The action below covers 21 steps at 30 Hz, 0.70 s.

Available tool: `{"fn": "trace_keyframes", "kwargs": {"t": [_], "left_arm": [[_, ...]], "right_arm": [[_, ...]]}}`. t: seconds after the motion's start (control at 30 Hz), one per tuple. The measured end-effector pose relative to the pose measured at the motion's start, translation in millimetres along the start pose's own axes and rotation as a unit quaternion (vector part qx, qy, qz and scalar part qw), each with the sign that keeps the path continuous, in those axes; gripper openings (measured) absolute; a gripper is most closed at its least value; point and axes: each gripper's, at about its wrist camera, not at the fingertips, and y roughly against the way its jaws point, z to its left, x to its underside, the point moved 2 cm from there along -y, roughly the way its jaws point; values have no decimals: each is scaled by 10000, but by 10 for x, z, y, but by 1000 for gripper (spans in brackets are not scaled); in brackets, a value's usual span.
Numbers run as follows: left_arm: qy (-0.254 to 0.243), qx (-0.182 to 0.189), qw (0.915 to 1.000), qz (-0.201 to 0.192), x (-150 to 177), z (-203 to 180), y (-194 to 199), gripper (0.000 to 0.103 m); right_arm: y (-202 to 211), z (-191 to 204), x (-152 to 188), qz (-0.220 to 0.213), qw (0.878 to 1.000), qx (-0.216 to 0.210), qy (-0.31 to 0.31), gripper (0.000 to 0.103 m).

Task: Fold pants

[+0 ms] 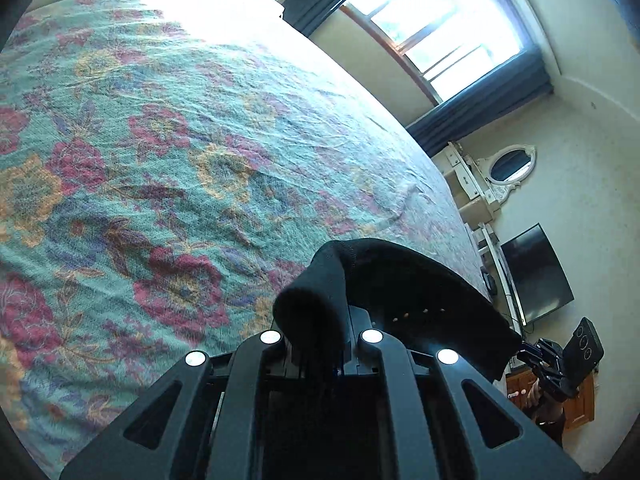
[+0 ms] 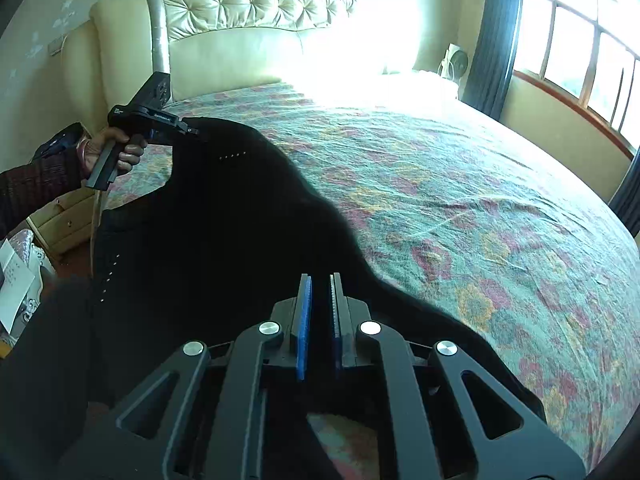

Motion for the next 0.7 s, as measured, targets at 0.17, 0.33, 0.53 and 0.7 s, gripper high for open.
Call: {"fn": "trace_keyframes", "kwargs": {"t": [0.17, 0.33, 0.53, 0.7], "left_arm": [[-195, 73, 9998, 17, 529, 56, 501, 9], [-261, 87, 9996, 110, 997, 129, 668, 10], [-449, 44, 9989, 150, 842, -69, 421, 10], [-592, -57, 9981, 165, 738, -131, 298, 10]], "right_arm": [[30, 554, 649, 509, 9955, -698, -394, 5], [-258, 315, 728, 707, 9747, -1607, -1381, 38], [-831, -745, -19, 538, 9811, -1323, -1309, 77], [-1648, -1085, -461, 1098, 9820, -1347, -735, 82]]}}
